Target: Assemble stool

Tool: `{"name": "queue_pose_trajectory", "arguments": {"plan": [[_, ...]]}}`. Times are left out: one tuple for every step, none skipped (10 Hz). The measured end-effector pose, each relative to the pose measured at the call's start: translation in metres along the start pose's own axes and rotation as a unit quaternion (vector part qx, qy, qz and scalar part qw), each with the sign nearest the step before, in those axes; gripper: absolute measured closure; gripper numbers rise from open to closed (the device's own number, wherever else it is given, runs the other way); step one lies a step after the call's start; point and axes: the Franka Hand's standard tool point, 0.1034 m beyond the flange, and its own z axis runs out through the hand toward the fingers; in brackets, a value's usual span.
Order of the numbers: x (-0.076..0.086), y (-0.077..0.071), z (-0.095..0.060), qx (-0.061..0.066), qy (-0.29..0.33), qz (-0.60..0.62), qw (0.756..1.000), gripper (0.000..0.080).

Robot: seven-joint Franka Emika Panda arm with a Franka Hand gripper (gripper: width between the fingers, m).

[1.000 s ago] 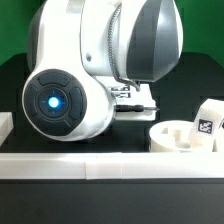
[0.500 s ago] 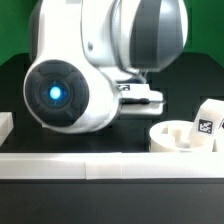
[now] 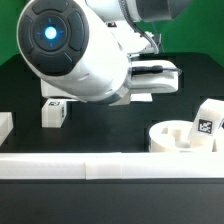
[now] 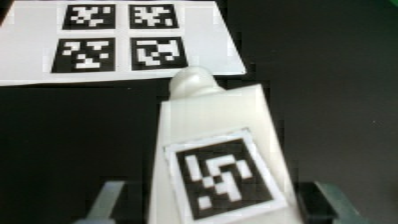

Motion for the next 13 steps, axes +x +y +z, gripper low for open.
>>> {"name": "queue_pose_trajectory", "arguments": {"plan": [[0.005, -0.002, -0.004, -0.001, 0.019, 0.000, 1.000, 0.0476], [0.008, -0.010, -0.012, -0.002, 0.065, -0.001, 0.998, 0.0476], [0.001, -0.019, -0.019, 0.000, 0.102, -0.004, 0.995, 0.0476], [-0.006, -0.022, -0.023, 0.003, 0.123, -0.001, 0.992, 0.0476], [-0.005, -0.027, -0.034, 0.002, 0.173, -0.004, 0.985, 0.0476], [-0.003, -0.026, -0.035, 0.002, 0.214, -0.003, 0.977, 0.0476], [-0.004, -0.025, -0.033, 0.003, 0.230, -0.002, 0.973, 0.0476], [0.002, -0.026, -0.040, 0.002, 0.274, -0.001, 0.962, 0.0476], [0.002, -0.027, -0.043, 0.000, 0.307, -0.003, 0.952, 0.0476], [0.001, -0.034, -0.048, -0.005, 0.341, -0.008, 0.940, 0.0476], [-0.003, -0.039, -0.054, -0.006, 0.357, -0.012, 0.934, 0.0476], [-0.005, -0.045, -0.068, -0.007, 0.400, -0.017, 0.916, 0.0476], [-0.007, -0.048, -0.073, -0.008, 0.432, -0.020, 0.902, 0.0476]]}}
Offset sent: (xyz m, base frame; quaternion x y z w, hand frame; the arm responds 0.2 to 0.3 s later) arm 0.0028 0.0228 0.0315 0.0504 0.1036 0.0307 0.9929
